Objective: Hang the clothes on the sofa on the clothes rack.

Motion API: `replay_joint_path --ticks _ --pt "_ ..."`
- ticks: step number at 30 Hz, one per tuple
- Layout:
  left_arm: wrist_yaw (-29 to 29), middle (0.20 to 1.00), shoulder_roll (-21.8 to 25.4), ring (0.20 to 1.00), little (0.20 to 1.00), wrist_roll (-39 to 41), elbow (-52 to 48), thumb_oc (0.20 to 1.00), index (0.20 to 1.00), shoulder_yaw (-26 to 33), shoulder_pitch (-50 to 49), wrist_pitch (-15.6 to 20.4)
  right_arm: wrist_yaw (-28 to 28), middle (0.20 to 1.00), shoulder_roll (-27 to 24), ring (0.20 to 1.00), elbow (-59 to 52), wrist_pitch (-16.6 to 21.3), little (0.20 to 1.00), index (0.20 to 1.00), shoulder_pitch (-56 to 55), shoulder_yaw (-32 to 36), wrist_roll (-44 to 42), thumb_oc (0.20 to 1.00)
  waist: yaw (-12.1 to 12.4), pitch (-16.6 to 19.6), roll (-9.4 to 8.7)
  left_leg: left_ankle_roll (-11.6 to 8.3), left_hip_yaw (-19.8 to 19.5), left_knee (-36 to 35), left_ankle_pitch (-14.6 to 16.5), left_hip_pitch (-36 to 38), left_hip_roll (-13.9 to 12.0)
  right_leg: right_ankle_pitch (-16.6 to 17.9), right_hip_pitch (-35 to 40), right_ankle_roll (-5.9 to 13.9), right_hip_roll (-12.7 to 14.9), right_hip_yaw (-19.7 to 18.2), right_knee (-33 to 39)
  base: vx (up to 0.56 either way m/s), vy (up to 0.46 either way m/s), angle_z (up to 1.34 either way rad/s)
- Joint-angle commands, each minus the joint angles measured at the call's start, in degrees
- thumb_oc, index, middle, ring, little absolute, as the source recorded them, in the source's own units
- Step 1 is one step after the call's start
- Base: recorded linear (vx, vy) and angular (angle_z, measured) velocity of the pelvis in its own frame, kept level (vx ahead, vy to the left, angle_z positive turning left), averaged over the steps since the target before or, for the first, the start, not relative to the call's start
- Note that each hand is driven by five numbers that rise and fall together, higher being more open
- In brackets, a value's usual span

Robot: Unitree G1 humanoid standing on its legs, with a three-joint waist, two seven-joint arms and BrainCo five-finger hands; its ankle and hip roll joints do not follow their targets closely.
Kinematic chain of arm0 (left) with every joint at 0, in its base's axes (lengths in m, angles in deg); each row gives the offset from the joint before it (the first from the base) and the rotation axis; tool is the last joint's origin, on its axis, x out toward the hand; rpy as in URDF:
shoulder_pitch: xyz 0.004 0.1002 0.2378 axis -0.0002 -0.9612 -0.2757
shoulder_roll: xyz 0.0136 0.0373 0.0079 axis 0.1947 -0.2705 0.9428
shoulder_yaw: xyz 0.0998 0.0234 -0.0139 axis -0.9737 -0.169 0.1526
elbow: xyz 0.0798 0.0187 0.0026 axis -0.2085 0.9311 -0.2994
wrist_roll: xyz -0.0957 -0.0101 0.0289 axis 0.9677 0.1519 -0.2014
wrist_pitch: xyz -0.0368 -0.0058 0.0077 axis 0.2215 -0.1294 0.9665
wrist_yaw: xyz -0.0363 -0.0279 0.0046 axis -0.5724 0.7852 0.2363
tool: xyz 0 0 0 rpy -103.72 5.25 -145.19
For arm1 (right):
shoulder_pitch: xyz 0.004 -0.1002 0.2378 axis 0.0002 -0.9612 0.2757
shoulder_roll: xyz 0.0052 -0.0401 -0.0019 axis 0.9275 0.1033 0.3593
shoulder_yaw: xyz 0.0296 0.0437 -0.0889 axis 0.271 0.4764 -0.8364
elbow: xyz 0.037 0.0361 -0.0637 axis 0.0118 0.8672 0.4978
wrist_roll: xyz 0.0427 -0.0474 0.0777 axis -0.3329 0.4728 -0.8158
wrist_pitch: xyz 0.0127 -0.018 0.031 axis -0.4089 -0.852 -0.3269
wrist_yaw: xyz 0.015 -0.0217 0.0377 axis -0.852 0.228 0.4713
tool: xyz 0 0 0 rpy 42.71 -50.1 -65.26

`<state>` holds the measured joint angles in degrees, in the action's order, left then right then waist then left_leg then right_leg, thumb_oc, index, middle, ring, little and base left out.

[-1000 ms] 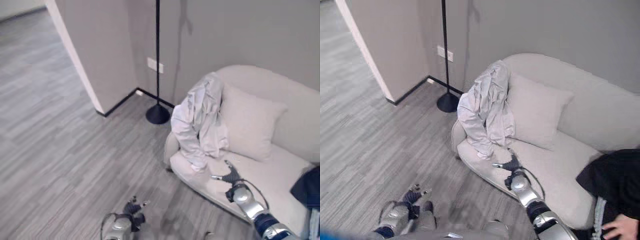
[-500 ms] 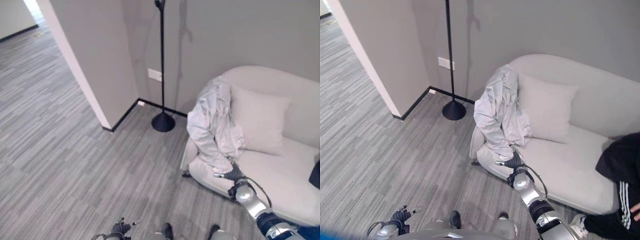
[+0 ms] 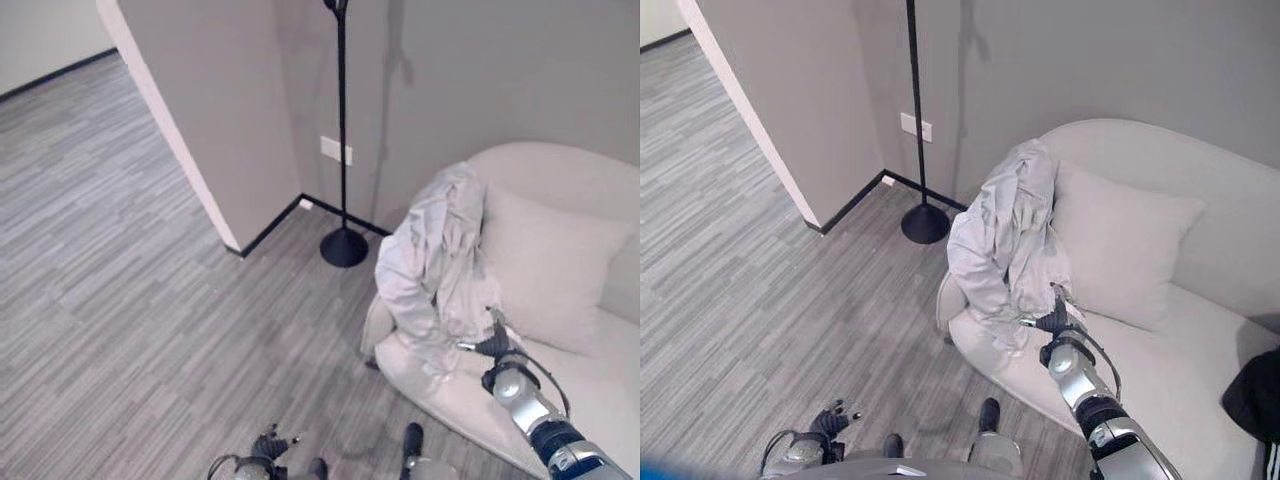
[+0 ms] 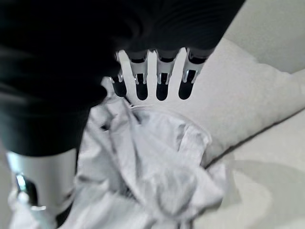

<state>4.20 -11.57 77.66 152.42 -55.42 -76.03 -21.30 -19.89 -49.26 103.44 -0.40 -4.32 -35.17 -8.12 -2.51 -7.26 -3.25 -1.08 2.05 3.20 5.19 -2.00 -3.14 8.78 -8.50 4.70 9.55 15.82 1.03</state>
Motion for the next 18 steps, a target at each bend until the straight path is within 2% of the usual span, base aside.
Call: replay_joint_path --ticks 1,7,10,12,13,15,16,18 --pt "-1.3 1.000 0.6 1.000 1.000 -1.9 -2.4 1.000 1.000 -1.8 3.1 2.7 -5.0 1.000 -1.7 1.000 1.9 2.8 1.000 1.000 7.9 -1.0 -3.0 1.000 1.0 -3.2 1.31 -3.73 -2.0 -2.5 2.4 2.8 -6.8 -4.8 -7.0 4.65 4.3 -0.9 -9.0 -0.06 -0.058 0.04" --pt "-2.7 1.000 1.0 1.000 1.000 -0.3 -4.0 1.000 1.000 -4.3 5.3 3.7 -7.9 1.000 -1.8 1.000 7.0 3.3 1.000 1.000 15.9 -2.8 -5.4 1.000 2.2 -5.9 3.26 -4.24 -2.8 -3.1 0.7 -0.8 -7.3 -5.5 -11.6 4.29 4.8 -0.8 -12.0 -0.05 -0.031 0.07" --pt "-3.6 1.000 1.3 1.000 1.000 0.9 -4.9 1.000 1.000 -5.5 6.4 4.2 -9.5 1.000 -2.1 1.000 9.9 4.1 1.000 1.000 21.2 -3.6 -7.2 1.000 3.3 -7.4 4.92 -4.60 -3.6 -3.7 -0.3 -2.6 -7.6 -6.1 -13.9 4.23 5.1 -0.9 -13.7 -0.02 -0.017 0.09" --pt "-3.8 1.000 1.3 1.000 1.000 1.2 -4.8 1.000 1.000 -5.7 6.6 4.3 -9.6 1.000 -1.9 1.000 10.4 4.3 1.000 1.000 22.4 -3.9 -7.7 1.000 3.5 -7.7 5.31 -4.69 -3.8 -4.0 -0.7 -3.1 -7.6 -6.2 -14.6 4.23 5.2 -0.9 -14.1 -0.02 -0.014 0.11" --pt "-4.0 1.000 1.5 1.000 1.000 2.3 -5.3 1.000 1.000 -6.1 6.7 4.5 -9.4 1.000 -1.4 1.000 11.6 4.5 1.000 1.000 24.4 -4.5 -8.8 1.000 4.0 -8.6 6.17 -4.78 -4.2 -4.2 -1.2 -4.1 -7.6 -6.4 -16.0 4.23 5.4 -0.7 -14.9 -0.02 -0.006 0.06" --pt "-4.0 1.000 1.5 1.000 1.000 2.5 -5.4 1.000 1.000 -6.2 6.7 4.6 -9.3 1.000 -1.3 1.000 12.4 4.6 1.000 1.000 25.1 -5.0 -9.1 1.000 4.2 -8.6 6.47 -4.82 -4.4 -4.3 -1.4 -4.4 -7.6 -6.4 -16.4 4.24 5.5 -0.6 -15.0 -0.01 -0.003 0.02" --pt "-4.2 1.000 1.5 1.000 1.000 3.0 -5.5 1.000 1.000 -7.1 7.0 4.9 -9.1 1.000 -0.6 1.000 15.4 4.7 1.000 1.000 27.4 -5.8 -9.8 1.000 4.8 -9.3 7.39 -5.00 -4.7 -4.6 -1.9 -5.5 -7.5 -6.5 -17.5 4.22 5.7 -0.3 -15.4 -0.01 -0.012 0.06" --pt "-4.3 1.000 1.7 1.000 1.000 3.2 -6.0 1.000 1.000 -7.6 7.1 5.0 -9.0 1.000 -0.3 1.000 17.0 4.7 1.000 1.000 28.6 -6.2 -10.1 1.000 5.1 -9.7 7.96 -5.12 -5.0 -4.6 -2.2 -6.2 -7.6 -6.6 -18.1 4.23 5.9 -0.2 -15.6 -0.01 -0.018 0.11"
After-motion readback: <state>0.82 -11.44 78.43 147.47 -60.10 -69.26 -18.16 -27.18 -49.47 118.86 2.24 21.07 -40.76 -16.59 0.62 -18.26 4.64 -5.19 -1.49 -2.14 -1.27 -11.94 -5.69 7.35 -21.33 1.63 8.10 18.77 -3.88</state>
